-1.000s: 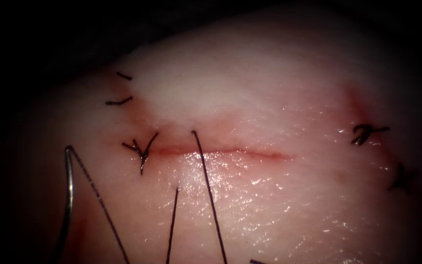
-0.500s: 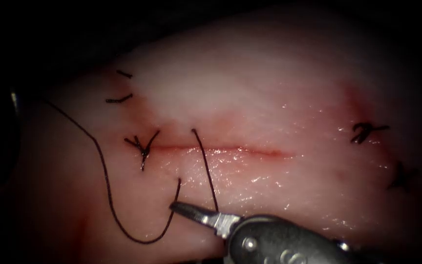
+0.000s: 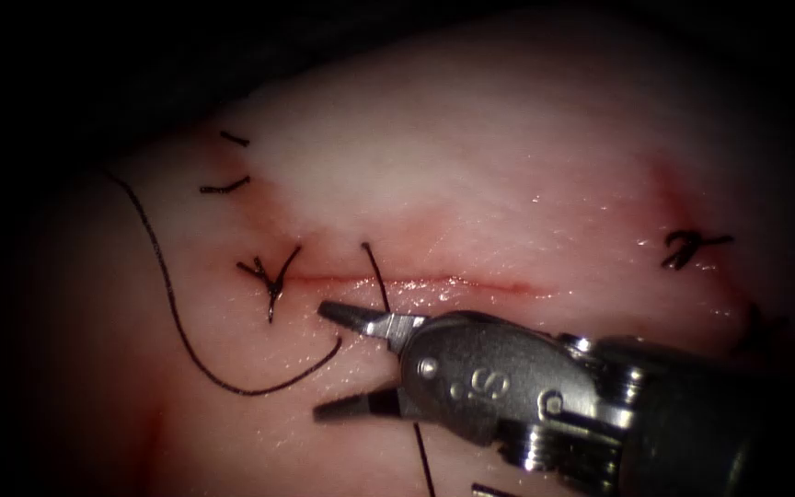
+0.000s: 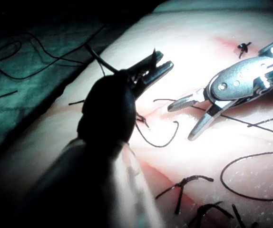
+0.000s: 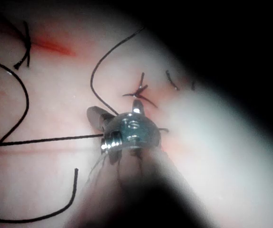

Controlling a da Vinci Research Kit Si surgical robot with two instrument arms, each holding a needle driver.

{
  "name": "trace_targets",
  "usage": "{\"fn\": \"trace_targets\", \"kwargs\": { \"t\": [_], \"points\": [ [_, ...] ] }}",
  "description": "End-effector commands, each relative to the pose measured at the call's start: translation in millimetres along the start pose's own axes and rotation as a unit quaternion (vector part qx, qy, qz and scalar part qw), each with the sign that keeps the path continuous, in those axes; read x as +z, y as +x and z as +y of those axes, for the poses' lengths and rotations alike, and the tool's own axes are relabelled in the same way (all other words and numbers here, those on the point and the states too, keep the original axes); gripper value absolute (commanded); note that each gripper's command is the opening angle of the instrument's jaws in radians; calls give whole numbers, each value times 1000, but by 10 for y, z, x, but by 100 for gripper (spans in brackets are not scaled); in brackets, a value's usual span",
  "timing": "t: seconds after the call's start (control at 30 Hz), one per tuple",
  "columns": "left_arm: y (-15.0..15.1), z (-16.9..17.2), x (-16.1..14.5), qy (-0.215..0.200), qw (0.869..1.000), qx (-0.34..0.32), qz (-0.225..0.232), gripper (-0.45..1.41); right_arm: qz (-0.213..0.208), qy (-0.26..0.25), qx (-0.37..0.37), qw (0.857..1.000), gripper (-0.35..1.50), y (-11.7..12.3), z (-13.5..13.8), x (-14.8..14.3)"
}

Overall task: Wound Closure
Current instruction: Use the right hand to pull the full suture through except for a short tail.

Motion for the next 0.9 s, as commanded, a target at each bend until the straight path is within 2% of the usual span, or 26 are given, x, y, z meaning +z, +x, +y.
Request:
{"fn": "trace_targets", "kwargs": {
  "t": [0.03, 0.07, 0.1, 0.13, 0.17, 0.2, 0.27, 0.4, 0.5, 0.67, 0.73, 0.9],
  "points": [
    [0, -5, 8, -2, 1000, 2, 3, -45, 3, -2, -1, 1000, 90, 11, 7, 14],
    [1, -4, 8, -3, 1000, 3, 4, -45, 2, -3, -1, 1000, 68, 12, 6, 16],
    [1, -3, 9, -4, 1000, 3, 5, -45, 2, -4, -1, 1000, 33, 12, 5, 18],
    [2, -3, 9, -3, 1000, 3, 5, -45, -3, 1, 0, 1000, -18, 12, 3, 20],
    [4, -2, 9, -6, 1000, 3, 7, -45, -17, 10, 40, 999, -35, 13, 1, 22],
    [6, 0, 8, -9, 1000, 3, 10, -45, -51, 25, 68, 996, -35, 12, -3, 27],
    [9, 2, 7, -13, 1000, 3, 14, -45, -79, 36, 62, 994, -35, 10, -8, 31],
    [14, 6, 5, -18, 1000, 3, 18, -45, -104, 31, 57, 993, -35, 2, -15, 30],
    [13, 5, 4, -20, 1000, 2, 19, -45, -107, 32, 69, 991, -35, 0, -27, 22],
    [-10, -6, 9, -11, 1000, 5, 13, -45, -80, 38, 98, 991, -35, 24, -77, -11],
    [-16, -6, 10, -5, 1000, 6, 8, -45, -71, 44, 106, 991, -35, 34, -90, -20],
    [-16, 13, 12, -9, 999, 12, -31, -45, -29, 41, 150, 987, -35, 80, -132, -44]
  ]
}}
